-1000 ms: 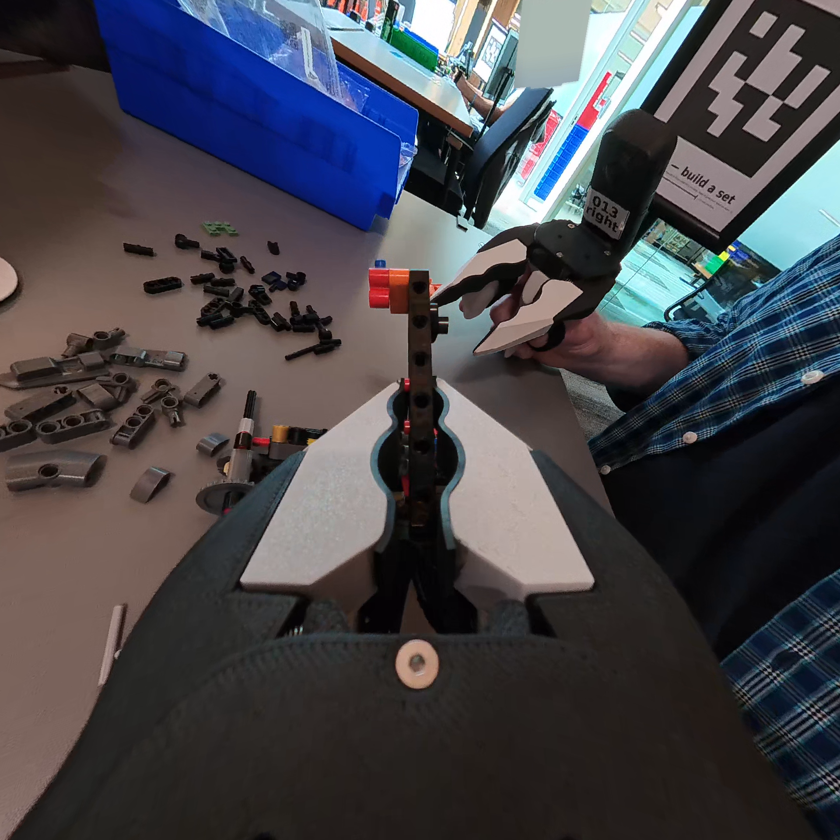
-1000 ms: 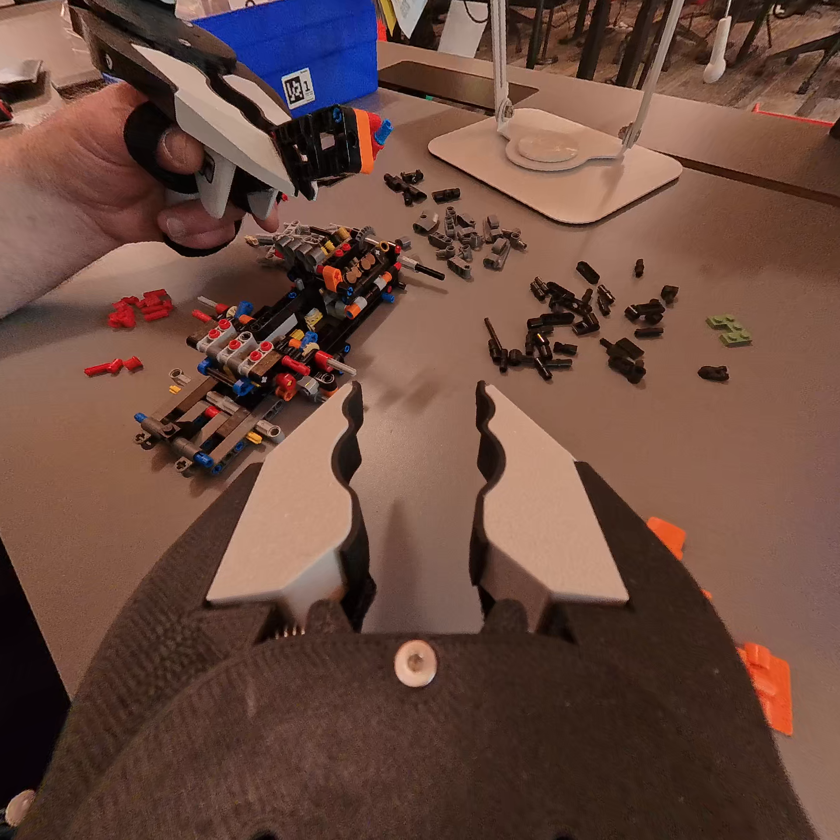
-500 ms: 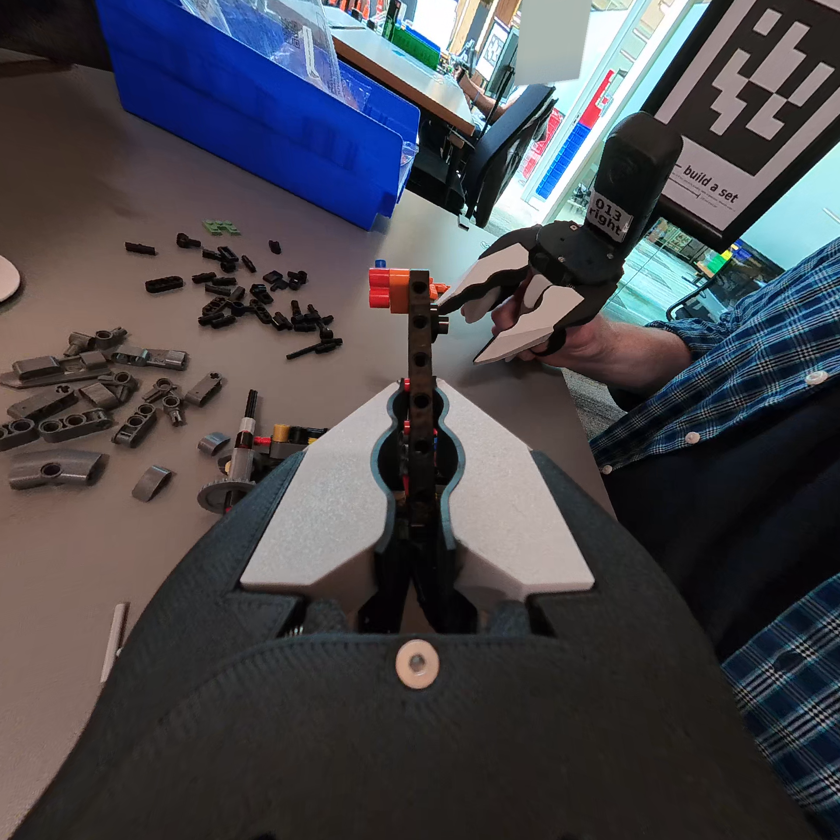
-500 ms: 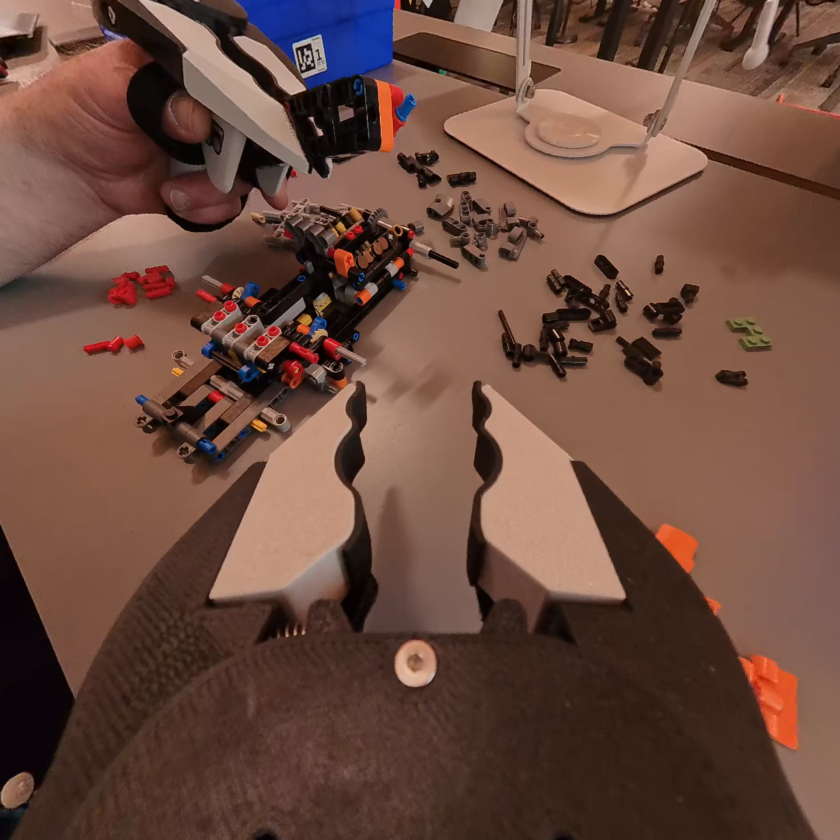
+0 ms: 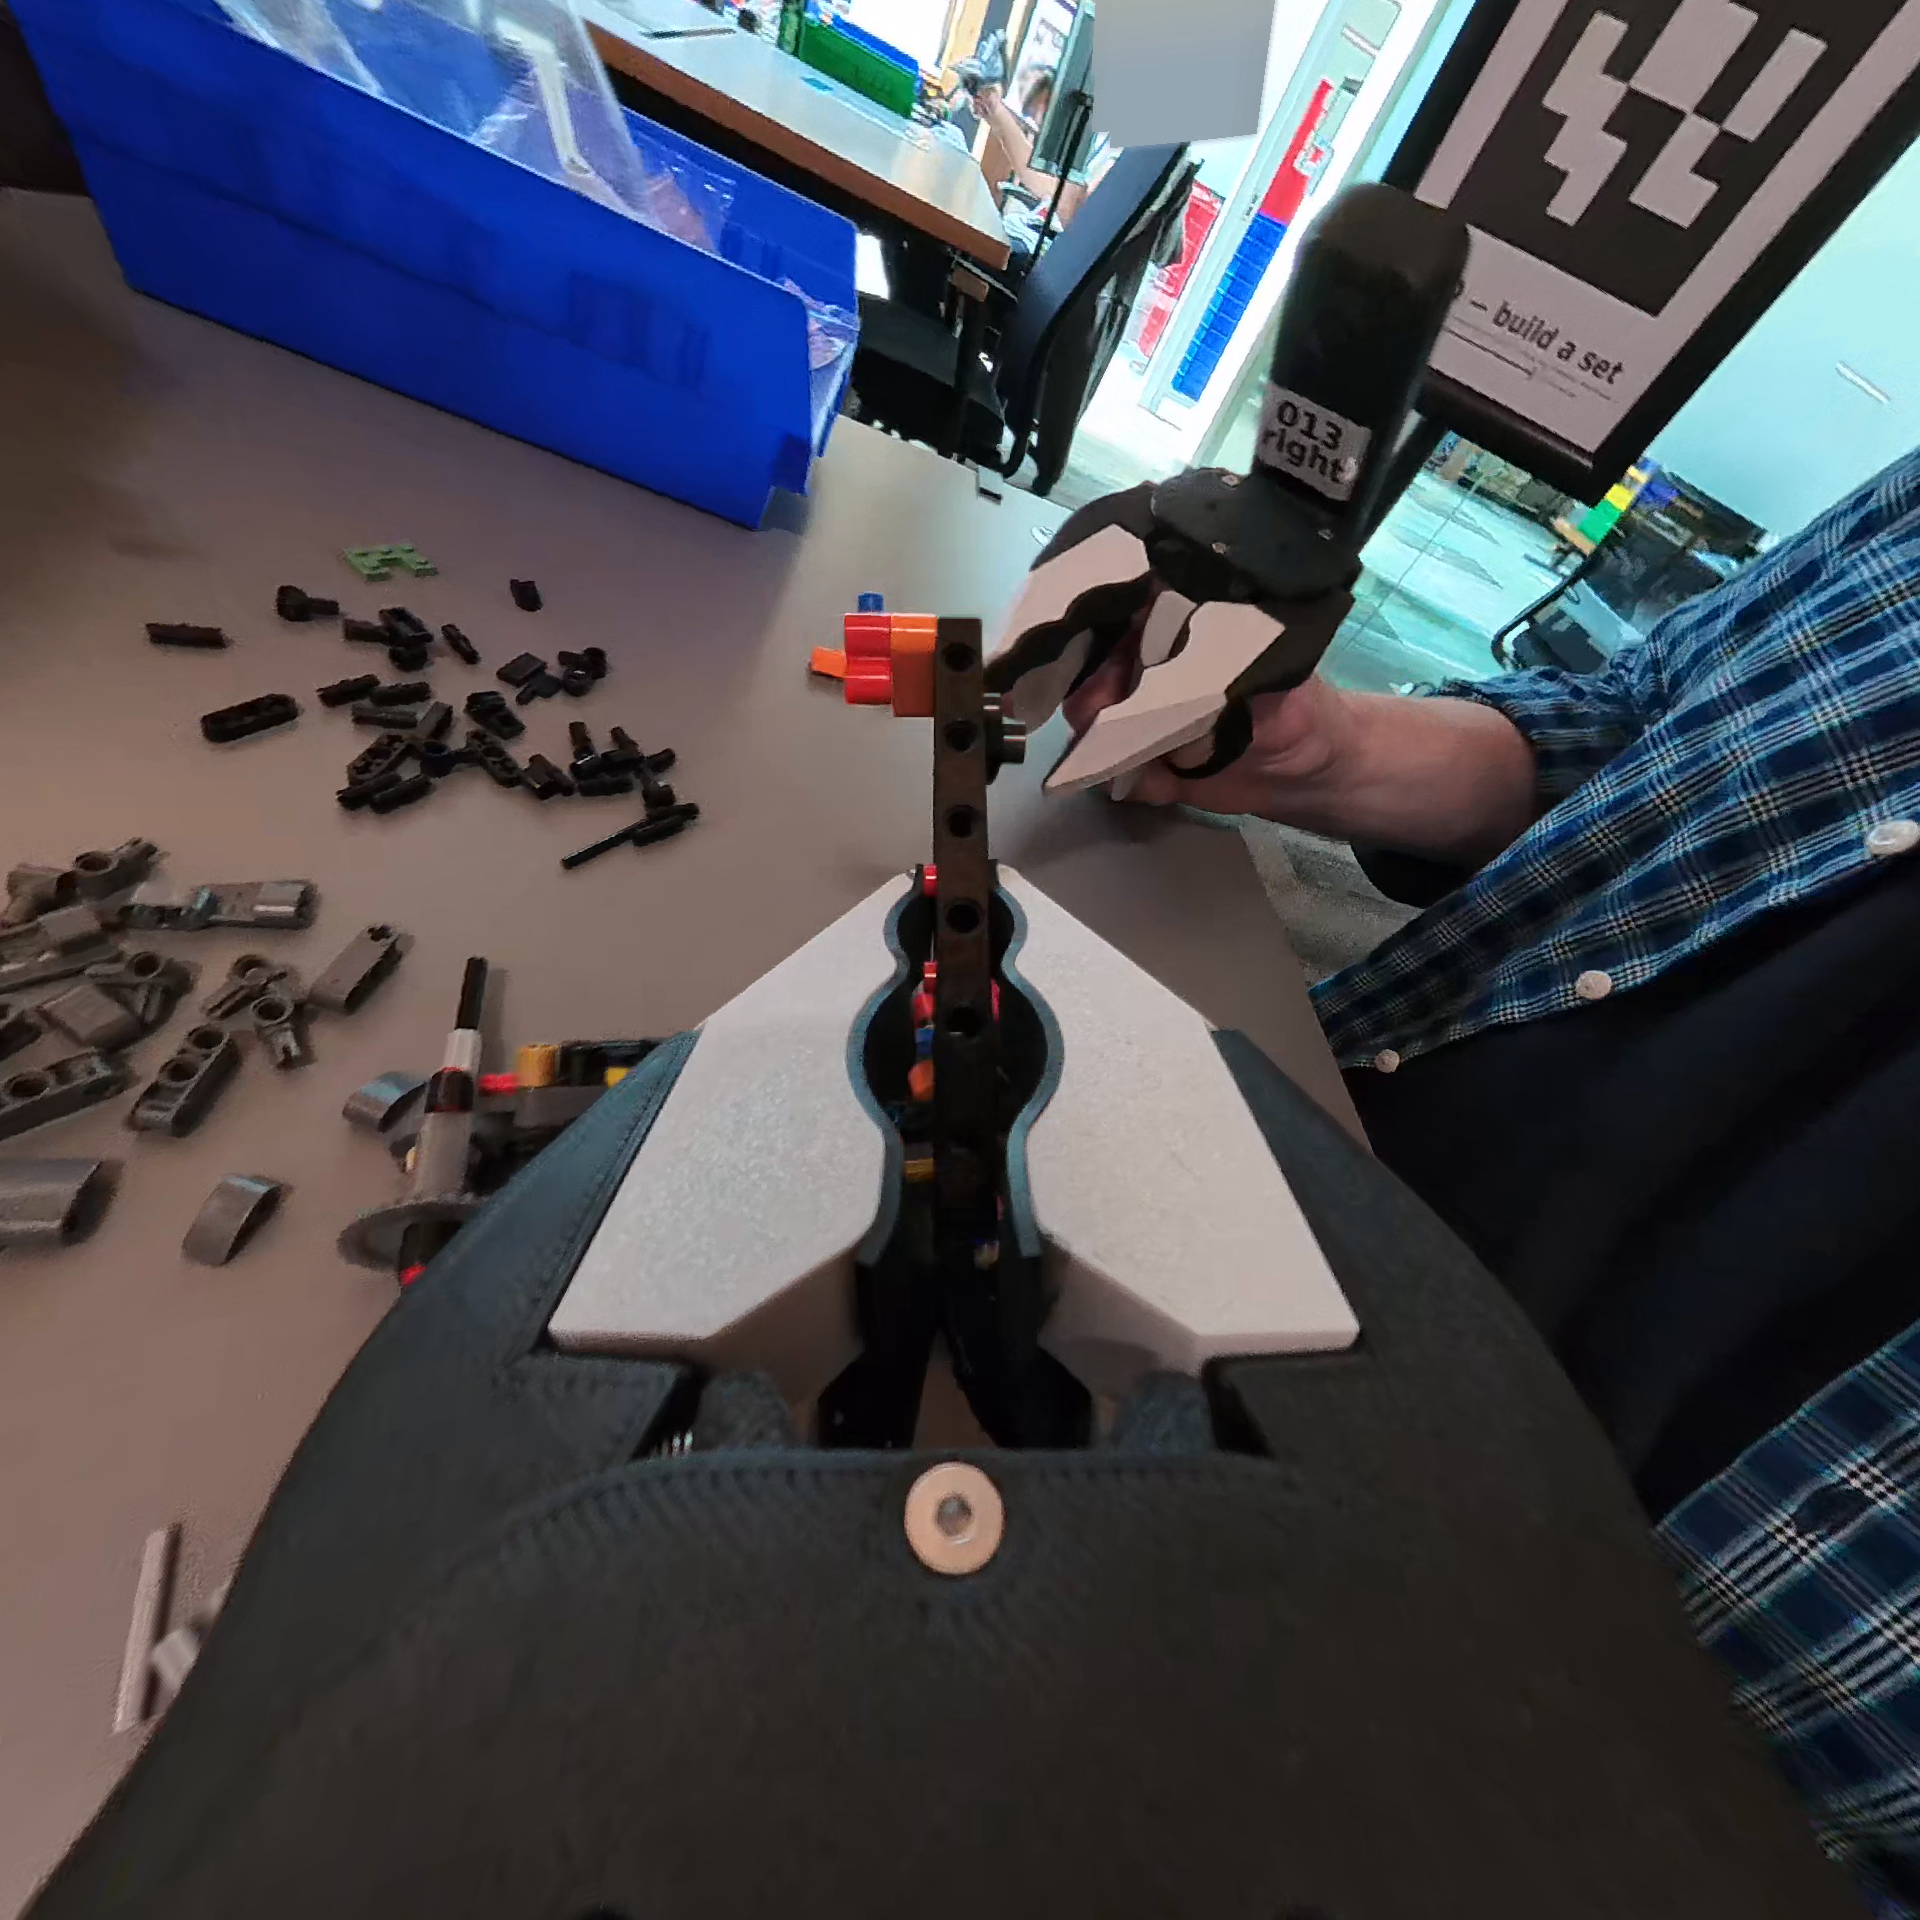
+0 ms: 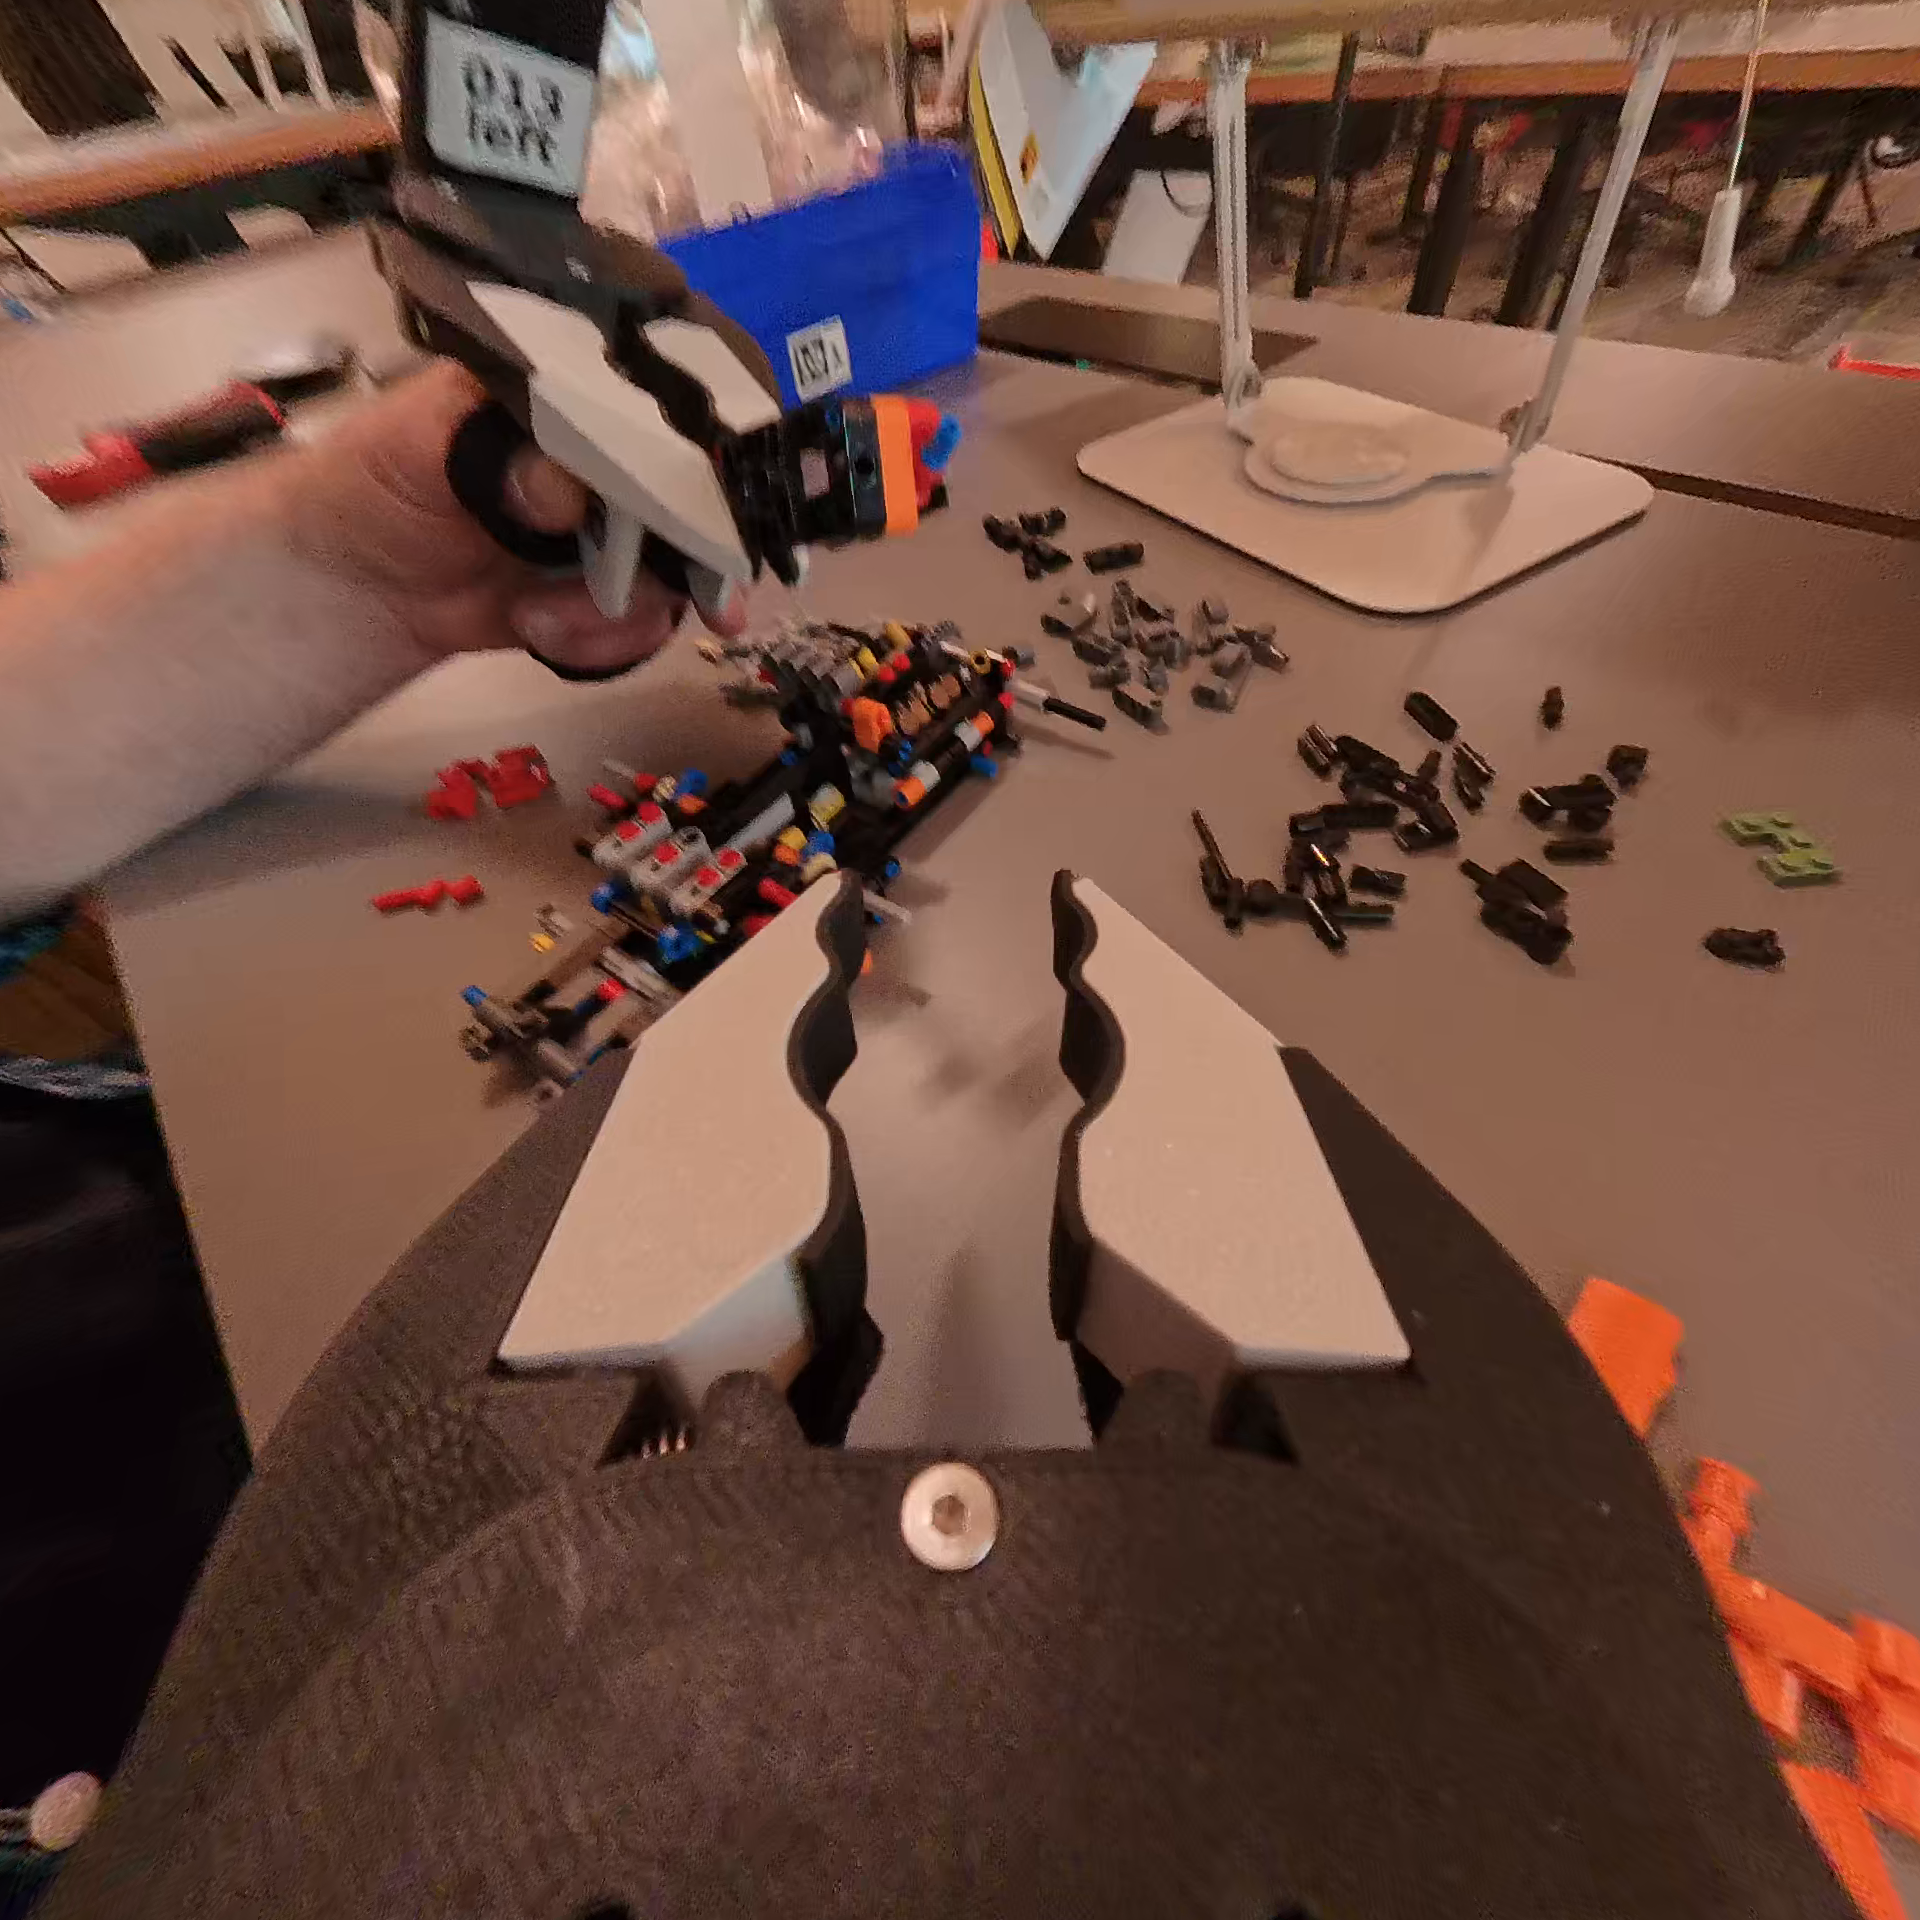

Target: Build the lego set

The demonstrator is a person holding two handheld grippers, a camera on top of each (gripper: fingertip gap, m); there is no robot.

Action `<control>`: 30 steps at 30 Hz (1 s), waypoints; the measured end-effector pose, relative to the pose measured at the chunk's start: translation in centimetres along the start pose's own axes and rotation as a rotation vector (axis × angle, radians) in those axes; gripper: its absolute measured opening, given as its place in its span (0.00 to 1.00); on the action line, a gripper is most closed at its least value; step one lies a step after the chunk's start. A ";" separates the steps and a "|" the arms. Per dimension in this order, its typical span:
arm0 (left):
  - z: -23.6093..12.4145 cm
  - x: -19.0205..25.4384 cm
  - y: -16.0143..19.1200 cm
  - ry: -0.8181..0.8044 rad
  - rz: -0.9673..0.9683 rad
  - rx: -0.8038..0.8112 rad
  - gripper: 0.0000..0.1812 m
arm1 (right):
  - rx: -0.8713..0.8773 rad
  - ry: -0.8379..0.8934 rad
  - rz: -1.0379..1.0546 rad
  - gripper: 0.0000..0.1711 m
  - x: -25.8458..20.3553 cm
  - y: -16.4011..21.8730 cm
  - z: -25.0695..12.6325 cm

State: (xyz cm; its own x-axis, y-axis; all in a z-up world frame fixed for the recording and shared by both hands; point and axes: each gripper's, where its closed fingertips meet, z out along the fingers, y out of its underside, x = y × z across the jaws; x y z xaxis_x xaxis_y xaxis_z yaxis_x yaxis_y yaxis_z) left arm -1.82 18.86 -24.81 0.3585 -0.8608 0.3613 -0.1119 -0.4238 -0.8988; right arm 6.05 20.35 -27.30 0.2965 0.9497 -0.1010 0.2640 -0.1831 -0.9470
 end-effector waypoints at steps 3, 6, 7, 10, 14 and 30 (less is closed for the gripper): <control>0.7 0.9 0.0 0.014 0.041 -0.018 0.04 | 0.091 -0.066 0.051 0.19 -0.9 -1.7 -0.4; 1.4 1.8 0.0 0.027 0.077 -0.038 0.04 | 0.147 -0.105 0.092 0.28 -1.5 -3.1 -0.5; 1.7 2.1 0.1 0.030 0.090 -0.052 0.04 | 0.160 -0.113 0.114 0.34 -1.5 -3.4 -0.5; 2.4 2.8 0.5 0.025 0.145 -0.096 0.04 | 0.200 -0.180 0.171 0.38 -2.2 -4.2 -0.4; 3.4 4.0 1.3 0.055 0.204 -0.148 0.04 | 0.218 -0.286 0.208 0.35 -3.7 -4.6 -0.3; 3.6 5.3 0.9 0.068 0.315 -0.139 0.21 | 0.307 -0.424 0.461 0.15 -2.7 -5.4 -1.9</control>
State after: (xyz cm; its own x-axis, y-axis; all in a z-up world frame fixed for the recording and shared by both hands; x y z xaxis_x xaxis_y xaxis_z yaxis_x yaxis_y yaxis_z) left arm 3.31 14.89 -24.61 0.2240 -0.9702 0.0919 -0.3338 -0.1650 -0.9281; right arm 5.56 18.27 -21.32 -0.0847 0.8208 -0.5648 -0.0923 -0.5709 -0.8158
